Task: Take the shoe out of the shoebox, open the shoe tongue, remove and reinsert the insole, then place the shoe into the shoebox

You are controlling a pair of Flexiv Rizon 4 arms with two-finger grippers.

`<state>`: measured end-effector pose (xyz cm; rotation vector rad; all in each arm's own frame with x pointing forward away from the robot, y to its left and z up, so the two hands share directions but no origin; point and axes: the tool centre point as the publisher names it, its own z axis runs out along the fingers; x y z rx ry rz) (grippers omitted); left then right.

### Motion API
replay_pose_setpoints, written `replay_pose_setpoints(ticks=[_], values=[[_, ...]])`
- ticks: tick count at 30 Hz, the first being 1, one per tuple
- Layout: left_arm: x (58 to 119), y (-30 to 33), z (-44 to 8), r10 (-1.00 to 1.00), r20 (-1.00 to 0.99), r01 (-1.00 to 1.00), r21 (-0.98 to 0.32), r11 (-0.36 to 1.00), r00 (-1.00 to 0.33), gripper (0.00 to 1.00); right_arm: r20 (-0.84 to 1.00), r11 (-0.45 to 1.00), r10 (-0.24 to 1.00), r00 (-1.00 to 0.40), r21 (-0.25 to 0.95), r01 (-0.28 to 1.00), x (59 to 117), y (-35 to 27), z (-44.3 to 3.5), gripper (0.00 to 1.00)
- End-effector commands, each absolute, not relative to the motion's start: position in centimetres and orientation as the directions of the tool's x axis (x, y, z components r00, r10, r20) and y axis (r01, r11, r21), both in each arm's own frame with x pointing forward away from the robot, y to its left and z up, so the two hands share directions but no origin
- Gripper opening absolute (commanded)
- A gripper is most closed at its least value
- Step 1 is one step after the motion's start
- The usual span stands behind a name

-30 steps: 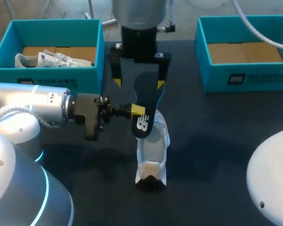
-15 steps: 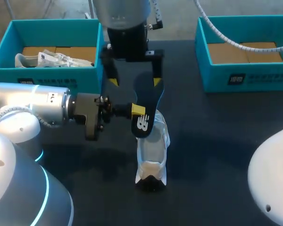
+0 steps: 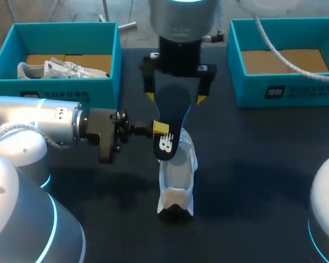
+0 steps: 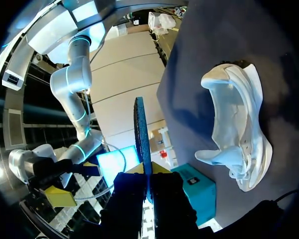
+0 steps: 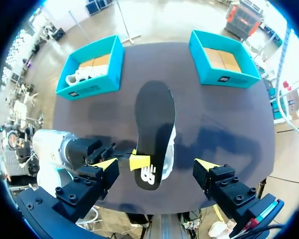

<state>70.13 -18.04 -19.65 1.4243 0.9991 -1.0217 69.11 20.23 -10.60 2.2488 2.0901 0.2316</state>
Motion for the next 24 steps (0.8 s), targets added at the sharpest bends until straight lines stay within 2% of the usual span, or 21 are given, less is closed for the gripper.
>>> replay_pose_setpoints(ticks=[1, 24], values=[[70.0, -18.1, -19.7, 0.044, -0.958, 0.957, 0.28, -0.076, 0.283, 0.0, 0.558, -0.077, 0.83, -0.017, 0.145, 0.986, 69.4, 18.4, -11.3, 1.0], [70.0, -18.1, -19.7, 0.044, -0.958, 0.957, 0.28, -0.076, 0.283, 0.0, 0.747, -0.08, 0.664, -0.035, 0.118, 0.99, 70.1, 17.4, -13.5, 1.0]])
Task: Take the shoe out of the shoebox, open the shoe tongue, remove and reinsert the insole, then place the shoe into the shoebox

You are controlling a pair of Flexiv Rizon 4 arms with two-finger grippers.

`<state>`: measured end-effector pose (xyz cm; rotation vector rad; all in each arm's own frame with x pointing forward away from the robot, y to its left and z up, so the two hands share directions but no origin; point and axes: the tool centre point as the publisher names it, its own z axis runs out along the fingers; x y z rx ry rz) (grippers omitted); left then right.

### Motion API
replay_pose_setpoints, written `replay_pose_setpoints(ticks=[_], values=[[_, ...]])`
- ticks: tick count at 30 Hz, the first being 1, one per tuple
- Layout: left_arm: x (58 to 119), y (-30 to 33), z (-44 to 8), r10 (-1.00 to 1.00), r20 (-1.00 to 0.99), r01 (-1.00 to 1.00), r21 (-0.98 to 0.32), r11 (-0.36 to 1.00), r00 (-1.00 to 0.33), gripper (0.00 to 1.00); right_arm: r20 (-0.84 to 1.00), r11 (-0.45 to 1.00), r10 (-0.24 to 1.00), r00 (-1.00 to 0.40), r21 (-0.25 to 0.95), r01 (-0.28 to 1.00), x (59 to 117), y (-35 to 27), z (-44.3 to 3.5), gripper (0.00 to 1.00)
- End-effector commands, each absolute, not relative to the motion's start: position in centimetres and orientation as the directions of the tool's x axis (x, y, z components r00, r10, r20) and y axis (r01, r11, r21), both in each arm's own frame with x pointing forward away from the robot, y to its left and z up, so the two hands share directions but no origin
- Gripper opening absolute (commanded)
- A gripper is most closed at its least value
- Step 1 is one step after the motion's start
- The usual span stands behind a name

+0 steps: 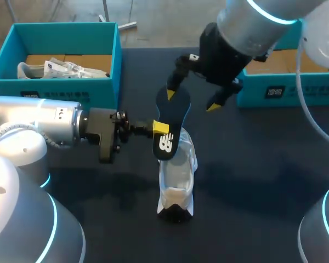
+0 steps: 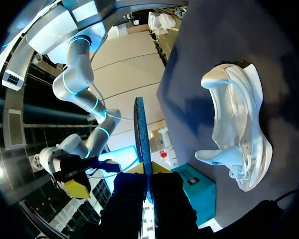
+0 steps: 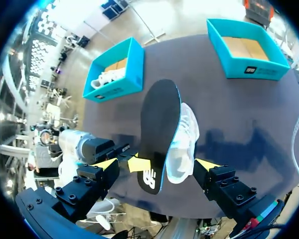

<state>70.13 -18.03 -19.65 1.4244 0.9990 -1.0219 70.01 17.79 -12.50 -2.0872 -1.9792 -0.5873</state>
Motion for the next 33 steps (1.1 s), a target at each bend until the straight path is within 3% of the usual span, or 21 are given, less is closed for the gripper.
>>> replay_pose_setpoints(ticks=[1, 10, 33], values=[[70.0, -18.1, -19.7, 0.044, -0.958, 0.957, 0.28, -0.076, 0.283, 0.0, 0.753, -0.083, 0.658, -0.032, 0.114, 0.99, 70.1, 17.3, -13.6, 1.0], [70.0, -18.1, -19.7, 0.044, -0.958, 0.957, 0.28, -0.076, 0.283, 0.0, 0.865, -0.092, 0.501, -0.031, 0.089, 0.992, 70.3, 16.2, -16.0, 1.0], [70.0, -18.1, -19.7, 0.044, -0.958, 0.957, 0.28, -0.076, 0.283, 0.0, 0.867, -0.091, 0.497, -0.026, 0.082, 0.992, 70.3, 16.2, -16.2, 1.0]])
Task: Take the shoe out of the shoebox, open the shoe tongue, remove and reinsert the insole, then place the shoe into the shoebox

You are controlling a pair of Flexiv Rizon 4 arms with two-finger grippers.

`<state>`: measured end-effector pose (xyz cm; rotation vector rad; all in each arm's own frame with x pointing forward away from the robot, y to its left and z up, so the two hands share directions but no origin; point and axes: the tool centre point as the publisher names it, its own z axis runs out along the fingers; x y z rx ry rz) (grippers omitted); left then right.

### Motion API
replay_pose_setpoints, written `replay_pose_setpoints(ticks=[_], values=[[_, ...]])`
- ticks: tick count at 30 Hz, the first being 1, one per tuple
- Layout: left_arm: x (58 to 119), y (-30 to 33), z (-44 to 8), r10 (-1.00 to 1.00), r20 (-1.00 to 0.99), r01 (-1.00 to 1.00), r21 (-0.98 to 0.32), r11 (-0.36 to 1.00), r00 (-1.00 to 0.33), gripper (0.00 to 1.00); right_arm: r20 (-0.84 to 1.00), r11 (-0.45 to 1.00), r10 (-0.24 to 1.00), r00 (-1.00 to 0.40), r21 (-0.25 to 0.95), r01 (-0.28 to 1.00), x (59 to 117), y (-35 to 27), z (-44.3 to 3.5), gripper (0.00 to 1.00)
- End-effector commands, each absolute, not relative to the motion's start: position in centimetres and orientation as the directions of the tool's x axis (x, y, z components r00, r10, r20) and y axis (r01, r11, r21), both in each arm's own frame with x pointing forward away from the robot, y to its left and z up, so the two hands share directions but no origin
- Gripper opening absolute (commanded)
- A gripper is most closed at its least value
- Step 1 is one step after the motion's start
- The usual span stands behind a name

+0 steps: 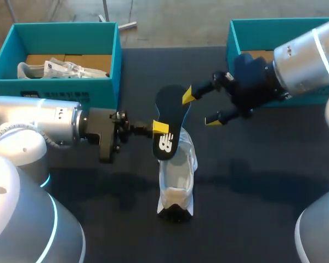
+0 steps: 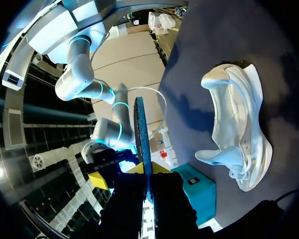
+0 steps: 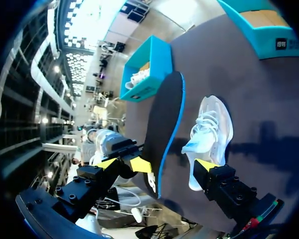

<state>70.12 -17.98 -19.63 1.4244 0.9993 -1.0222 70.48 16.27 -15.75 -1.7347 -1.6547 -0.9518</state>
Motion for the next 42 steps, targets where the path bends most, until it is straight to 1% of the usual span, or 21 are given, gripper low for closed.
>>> replay_pose_setpoints(ticks=[1, 25, 34, 42], values=[[70.0, -18.1, -19.7, 0.044, -0.958, 0.957, 0.28, -0.076, 0.283, 0.0, 0.867, -0.091, 0.497, -0.026, 0.082, 0.992, 70.3, 16.2, -16.2, 1.0], [69.9, -18.2, -19.7, 0.044, -0.957, 0.956, 0.282, -0.077, 0.285, 0.0, 0.867, -0.091, 0.497, -0.026, 0.082, 0.992, 70.3, 16.2, -16.2, 1.0], [69.3, -18.0, -19.6, 0.05, -0.943, 0.944, 0.326, -0.06, 0.329, 0.0, 0.867, -0.091, 0.497, -0.026, 0.082, 0.992, 70.3, 16.2, -16.2, 1.0], [68.6, -17.7, -19.4, 0.027, -0.94, 0.94, 0.337, -0.058, 0.339, 0.0, 0.867, -0.091, 0.497, -0.026, 0.082, 0.992, 70.3, 16.2, -16.2, 1.0]])
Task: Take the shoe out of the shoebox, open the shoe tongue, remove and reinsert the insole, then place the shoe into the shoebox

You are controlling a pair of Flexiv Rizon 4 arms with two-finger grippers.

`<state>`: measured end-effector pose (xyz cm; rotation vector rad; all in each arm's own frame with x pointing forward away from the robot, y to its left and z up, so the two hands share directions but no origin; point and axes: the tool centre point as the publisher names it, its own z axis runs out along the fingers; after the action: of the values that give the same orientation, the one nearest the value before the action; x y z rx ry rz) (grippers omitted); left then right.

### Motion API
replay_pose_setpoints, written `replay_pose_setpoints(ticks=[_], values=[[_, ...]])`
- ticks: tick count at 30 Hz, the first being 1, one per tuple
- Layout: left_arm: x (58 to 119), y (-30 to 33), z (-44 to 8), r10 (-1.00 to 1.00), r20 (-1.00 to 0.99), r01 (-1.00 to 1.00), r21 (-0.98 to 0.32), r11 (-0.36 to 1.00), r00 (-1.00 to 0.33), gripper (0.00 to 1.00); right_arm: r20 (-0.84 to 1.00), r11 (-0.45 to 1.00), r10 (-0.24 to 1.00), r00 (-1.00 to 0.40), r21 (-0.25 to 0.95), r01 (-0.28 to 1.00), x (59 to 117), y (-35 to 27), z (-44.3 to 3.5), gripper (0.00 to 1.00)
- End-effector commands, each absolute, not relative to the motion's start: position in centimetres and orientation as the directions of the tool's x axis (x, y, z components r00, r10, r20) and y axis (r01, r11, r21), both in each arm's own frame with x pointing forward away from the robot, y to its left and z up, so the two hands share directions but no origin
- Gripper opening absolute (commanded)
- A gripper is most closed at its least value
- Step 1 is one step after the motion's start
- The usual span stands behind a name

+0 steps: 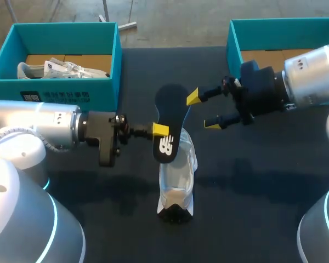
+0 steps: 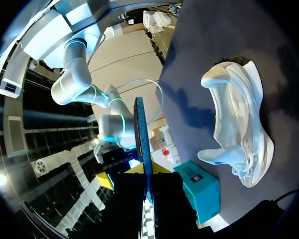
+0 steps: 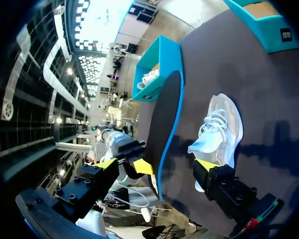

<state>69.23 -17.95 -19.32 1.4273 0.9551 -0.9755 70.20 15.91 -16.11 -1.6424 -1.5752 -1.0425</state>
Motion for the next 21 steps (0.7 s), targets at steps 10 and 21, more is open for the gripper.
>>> replay_pose_setpoints(ticks=[10, 21], values=[[68.4, -18.5, -18.8, -0.012, -0.933, 0.932, 0.36, -0.039, 0.36, 0.0, 0.893, -0.069, 0.449, -0.036, 0.074, 0.995, 70.7, 17.8, -17.4, 1.0], [68.5, -19.7, -19.1, -0.012, -0.931, 0.931, 0.364, -0.021, 0.364, 0.0, 0.926, -0.07, 0.375, -0.048, 0.08, 0.994, 70.9, 19.6, -18.5, 1.0]])
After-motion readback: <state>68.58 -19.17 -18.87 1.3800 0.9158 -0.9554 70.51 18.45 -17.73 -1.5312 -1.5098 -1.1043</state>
